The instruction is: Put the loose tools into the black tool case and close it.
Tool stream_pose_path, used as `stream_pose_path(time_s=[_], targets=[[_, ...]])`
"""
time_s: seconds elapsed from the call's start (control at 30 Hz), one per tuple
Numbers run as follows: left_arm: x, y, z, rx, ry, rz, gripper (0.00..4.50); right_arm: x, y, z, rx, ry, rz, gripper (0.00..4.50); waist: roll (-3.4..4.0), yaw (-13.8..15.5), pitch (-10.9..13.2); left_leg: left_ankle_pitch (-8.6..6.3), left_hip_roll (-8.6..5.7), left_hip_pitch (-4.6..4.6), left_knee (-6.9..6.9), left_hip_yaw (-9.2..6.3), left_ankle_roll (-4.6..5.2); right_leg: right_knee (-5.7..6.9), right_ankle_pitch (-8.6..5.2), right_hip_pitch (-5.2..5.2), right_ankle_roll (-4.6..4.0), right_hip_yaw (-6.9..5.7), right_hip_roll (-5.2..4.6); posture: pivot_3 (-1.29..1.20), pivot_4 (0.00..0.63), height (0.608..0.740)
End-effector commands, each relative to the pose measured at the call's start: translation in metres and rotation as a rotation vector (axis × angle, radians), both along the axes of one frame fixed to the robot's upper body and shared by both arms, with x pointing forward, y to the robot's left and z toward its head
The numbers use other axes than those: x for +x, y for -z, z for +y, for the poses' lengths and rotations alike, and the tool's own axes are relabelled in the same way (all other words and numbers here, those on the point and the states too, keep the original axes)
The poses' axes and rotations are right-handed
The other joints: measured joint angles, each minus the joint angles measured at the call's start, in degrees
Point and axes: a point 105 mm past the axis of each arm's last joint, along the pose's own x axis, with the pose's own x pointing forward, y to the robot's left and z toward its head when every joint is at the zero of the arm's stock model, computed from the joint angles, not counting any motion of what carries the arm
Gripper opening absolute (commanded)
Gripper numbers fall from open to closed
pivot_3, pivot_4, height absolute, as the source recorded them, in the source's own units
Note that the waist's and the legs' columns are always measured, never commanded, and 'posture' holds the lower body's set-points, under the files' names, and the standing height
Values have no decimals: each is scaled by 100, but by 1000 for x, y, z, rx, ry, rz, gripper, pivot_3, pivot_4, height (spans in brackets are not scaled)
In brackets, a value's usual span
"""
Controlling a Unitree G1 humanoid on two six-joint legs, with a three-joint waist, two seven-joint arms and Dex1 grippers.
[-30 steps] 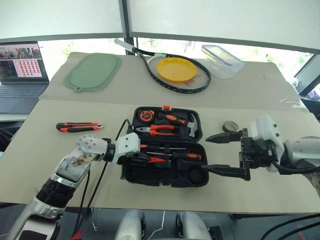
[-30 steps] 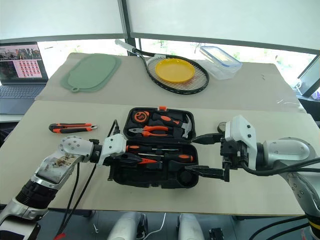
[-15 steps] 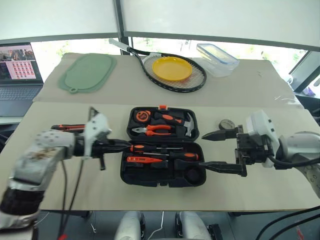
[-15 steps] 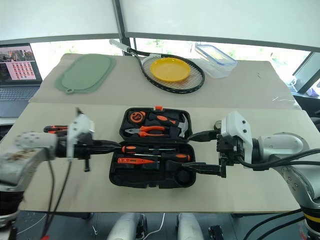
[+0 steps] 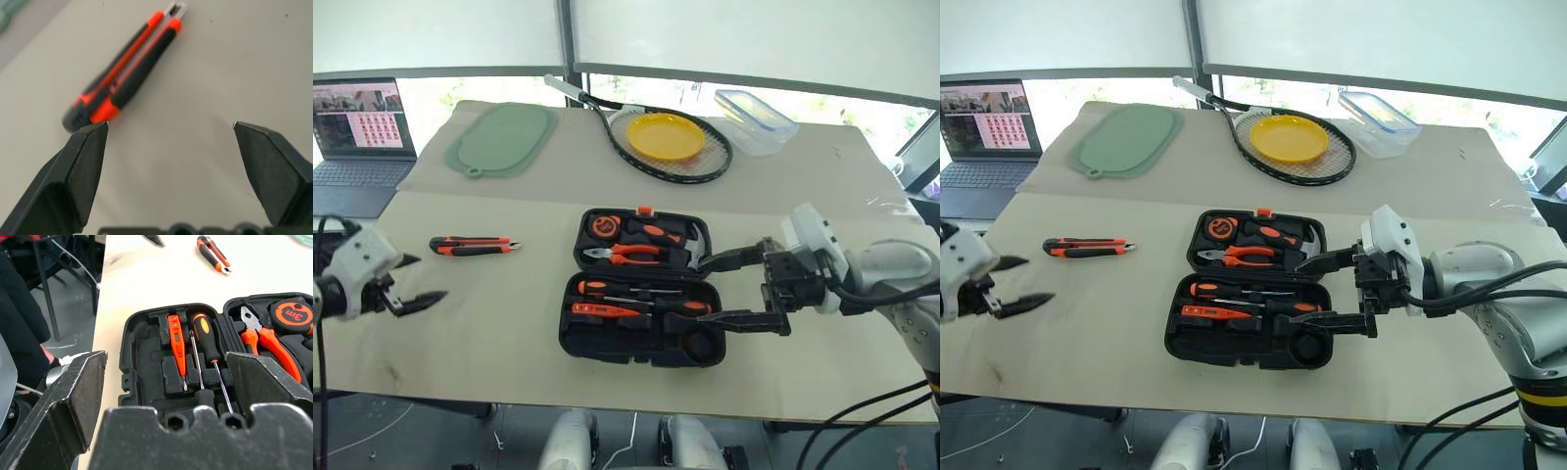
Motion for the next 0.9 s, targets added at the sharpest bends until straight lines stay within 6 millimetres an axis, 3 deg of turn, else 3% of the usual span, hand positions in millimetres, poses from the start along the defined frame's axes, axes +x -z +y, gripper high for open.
stream_pose_path(time_s=[0.03,0.23,0.37,0.67,0.77,0.9], targets=[[19,2,0,140,97,57,4420,-6,-3,0,-2,-4,-20,4500,-3,-17,-2,0,3,-3,0,8,-1,-1,0,-2,0,0,5,0,150,738],[49,6,-6,251,130,120,4420,-16,0,-2,3,38,-10,4500,-7,-93,-1,2,4,-9,-1,18,-1,-3,-2,-3,2,2,13,0,150,738],[57,21,-13,301,126,219,4420,-19,2,-5,6,91,-30,4500,-10,-144,-1,0,4,-18,2,15,1,-4,-4,-7,7,1,12,0,150,738],[70,35,-23,317,50,285,4420,-24,-1,-6,7,123,-51,4500,-12,-111,-3,0,2,-16,16,-1,4,11,-5,-1,12,0,7,0,150,738],[67,38,-24,295,39,333,3766,-24,-2,-5,8,124,-56,4500,-11,-107,-4,1,2,-8,17,-2,5,16,-5,4,13,2,6,0,150,738],[65,37,-21,262,17,355,2224,-26,-3,-5,6,124,-57,4500,-11,-116,-4,1,3,-4,17,-8,5,20,-5,4,12,6,6,0,150,738]])
